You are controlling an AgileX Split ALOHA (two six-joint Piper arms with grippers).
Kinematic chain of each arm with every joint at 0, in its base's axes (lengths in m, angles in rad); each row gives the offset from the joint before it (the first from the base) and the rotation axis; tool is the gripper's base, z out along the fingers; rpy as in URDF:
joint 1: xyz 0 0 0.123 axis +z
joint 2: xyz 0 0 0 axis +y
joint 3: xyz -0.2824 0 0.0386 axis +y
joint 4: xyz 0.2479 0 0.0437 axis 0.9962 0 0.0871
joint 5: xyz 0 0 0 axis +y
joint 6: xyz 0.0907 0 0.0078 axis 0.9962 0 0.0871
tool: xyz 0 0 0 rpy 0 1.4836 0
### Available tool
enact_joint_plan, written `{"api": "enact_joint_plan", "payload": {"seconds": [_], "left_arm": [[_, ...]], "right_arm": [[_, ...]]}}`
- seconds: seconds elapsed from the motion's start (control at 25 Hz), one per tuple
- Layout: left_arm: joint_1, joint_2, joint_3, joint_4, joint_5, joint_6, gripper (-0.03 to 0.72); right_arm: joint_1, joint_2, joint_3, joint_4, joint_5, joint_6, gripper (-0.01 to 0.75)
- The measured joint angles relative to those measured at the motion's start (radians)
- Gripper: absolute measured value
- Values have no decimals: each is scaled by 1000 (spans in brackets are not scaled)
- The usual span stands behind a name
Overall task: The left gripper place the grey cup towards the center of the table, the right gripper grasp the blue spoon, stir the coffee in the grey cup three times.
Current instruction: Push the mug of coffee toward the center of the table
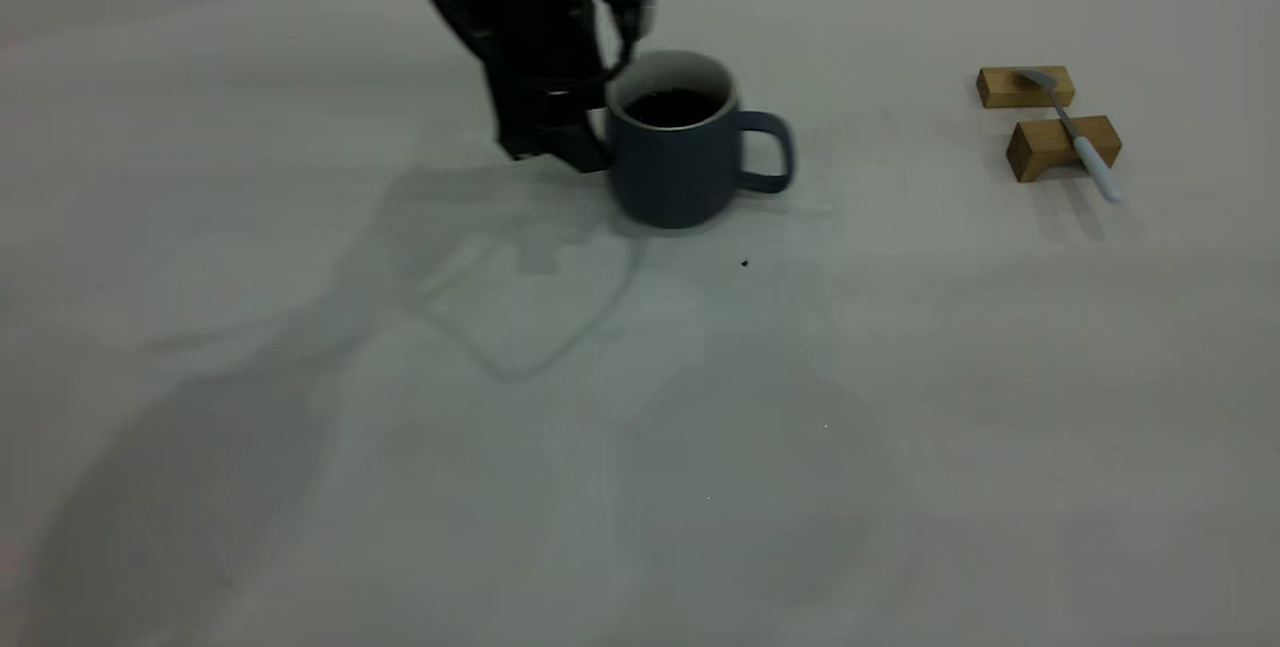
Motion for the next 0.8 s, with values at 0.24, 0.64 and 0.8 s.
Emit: {"api": "enact_joint_plan", "payload": {"seconds": [0.24, 0.64, 0.8], "left_arm": [[-41, 9, 0, -33, -30, 0, 585], [-40, -15, 0, -2, 86, -87, 585], [-6, -93, 0, 177, 260, -311, 585]], "right_arm": [[0, 0, 0, 0, 0, 0, 238], [0, 0, 0, 0, 0, 0, 238], [0, 0, 0, 1, 0, 0, 238]]}}
